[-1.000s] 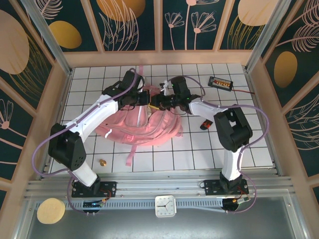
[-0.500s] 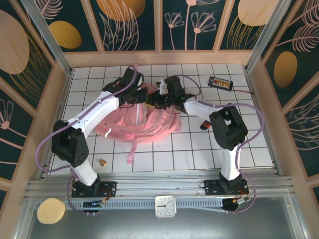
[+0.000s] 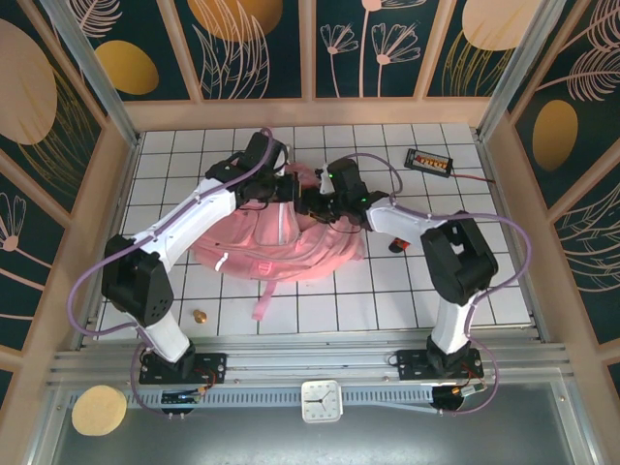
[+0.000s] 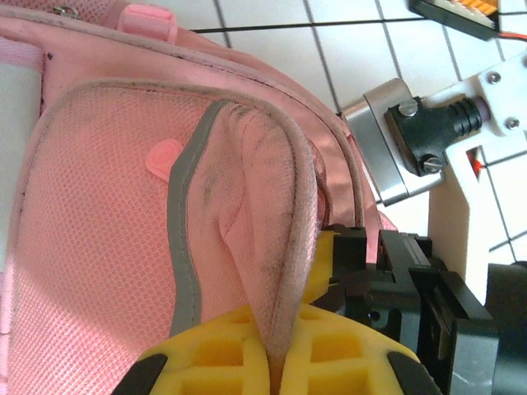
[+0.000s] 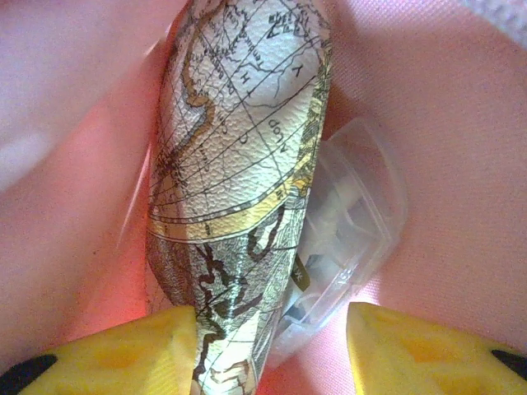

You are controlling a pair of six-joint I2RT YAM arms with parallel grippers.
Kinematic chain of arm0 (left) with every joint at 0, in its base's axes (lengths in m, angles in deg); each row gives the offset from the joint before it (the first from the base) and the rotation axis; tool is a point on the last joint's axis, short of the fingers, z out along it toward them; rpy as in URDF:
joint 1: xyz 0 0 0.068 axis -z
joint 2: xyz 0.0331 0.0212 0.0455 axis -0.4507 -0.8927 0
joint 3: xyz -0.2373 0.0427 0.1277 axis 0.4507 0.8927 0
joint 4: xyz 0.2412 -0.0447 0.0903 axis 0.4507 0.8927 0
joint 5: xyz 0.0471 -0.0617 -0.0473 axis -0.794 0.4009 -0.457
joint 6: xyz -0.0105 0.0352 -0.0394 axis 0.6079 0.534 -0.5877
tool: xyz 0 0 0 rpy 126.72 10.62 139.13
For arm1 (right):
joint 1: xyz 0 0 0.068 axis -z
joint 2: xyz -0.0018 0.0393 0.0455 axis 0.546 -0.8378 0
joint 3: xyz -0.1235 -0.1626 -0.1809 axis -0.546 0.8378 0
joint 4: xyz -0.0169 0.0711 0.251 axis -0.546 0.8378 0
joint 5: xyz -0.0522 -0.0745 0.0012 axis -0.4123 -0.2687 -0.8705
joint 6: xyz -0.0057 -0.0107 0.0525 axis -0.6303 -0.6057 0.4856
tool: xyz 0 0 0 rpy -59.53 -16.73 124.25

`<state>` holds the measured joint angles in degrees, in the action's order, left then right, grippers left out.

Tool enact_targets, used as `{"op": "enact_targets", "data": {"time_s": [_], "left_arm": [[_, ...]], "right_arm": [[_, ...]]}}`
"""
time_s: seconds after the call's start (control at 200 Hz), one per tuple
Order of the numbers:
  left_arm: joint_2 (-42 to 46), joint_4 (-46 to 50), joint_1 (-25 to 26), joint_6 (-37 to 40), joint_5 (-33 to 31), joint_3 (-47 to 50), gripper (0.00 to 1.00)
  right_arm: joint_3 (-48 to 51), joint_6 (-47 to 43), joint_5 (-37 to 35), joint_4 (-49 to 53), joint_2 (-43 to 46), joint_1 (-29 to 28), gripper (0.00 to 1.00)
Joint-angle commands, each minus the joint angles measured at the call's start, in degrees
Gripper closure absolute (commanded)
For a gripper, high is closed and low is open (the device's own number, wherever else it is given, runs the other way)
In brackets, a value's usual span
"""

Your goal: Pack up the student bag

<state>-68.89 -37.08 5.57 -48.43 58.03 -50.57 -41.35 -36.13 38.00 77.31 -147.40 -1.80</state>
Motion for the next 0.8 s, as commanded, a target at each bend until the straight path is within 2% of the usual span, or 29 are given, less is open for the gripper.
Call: {"op": "enact_targets", "data": {"time_s": [0.0, 0.14, 0.24, 0.265, 0.36, 0.385, 0.525, 0.645, 0.796], "left_arm": [[2.58, -6.82, 0.66, 2.24, 2.76, 1.46, 1.00], [3.18, -7.57, 0.69, 1.93, 1.76, 3.20, 1.00], [3.43, -6.68, 0.66, 1.71, -1.42, 3.12, 1.00], [3.50, -5.94, 0.68, 1.61, -2.88, 2.75, 1.00], [3.94, -4.88, 0.37, 2.23, -4.94, 2.00, 1.00], [4.04, -5.03, 0.29, 2.36, -4.60, 1.95, 1.00], [3.15, -5.14, 0.25, 3.38, -1.77, 0.82, 1.00], [2.08, -6.39, 0.24, 2.87, -0.25, 1.03, 1.00], [0.41, -9.66, 0.33, 0.62, 3.36, 2.72, 1.00]], "right_arm": [[1.68, -7.09, 1.40, -1.95, 7.57, 0.10, 0.43], [5.16, -6.43, -0.37, -2.73, 10.68, 1.53, 0.35], [5.95, -4.63, 1.87, -4.57, 10.54, 2.52, 0.36], [5.95, -4.38, 2.25, -4.70, 10.34, 2.62, 0.40], [6.00, -3.77, 3.45, -5.30, 9.27, 3.24, 0.72], [6.12, -3.71, 3.64, -5.67, 9.15, 3.25, 0.76], [6.11, -5.40, 2.32, -6.05, 9.69, 3.21, 0.76], [5.78, -8.43, 0.20, -5.05, 13.62, 3.20, 0.76], [9.39, -15.18, -10.35, -3.35, 26.23, 3.22, 0.74]]}}
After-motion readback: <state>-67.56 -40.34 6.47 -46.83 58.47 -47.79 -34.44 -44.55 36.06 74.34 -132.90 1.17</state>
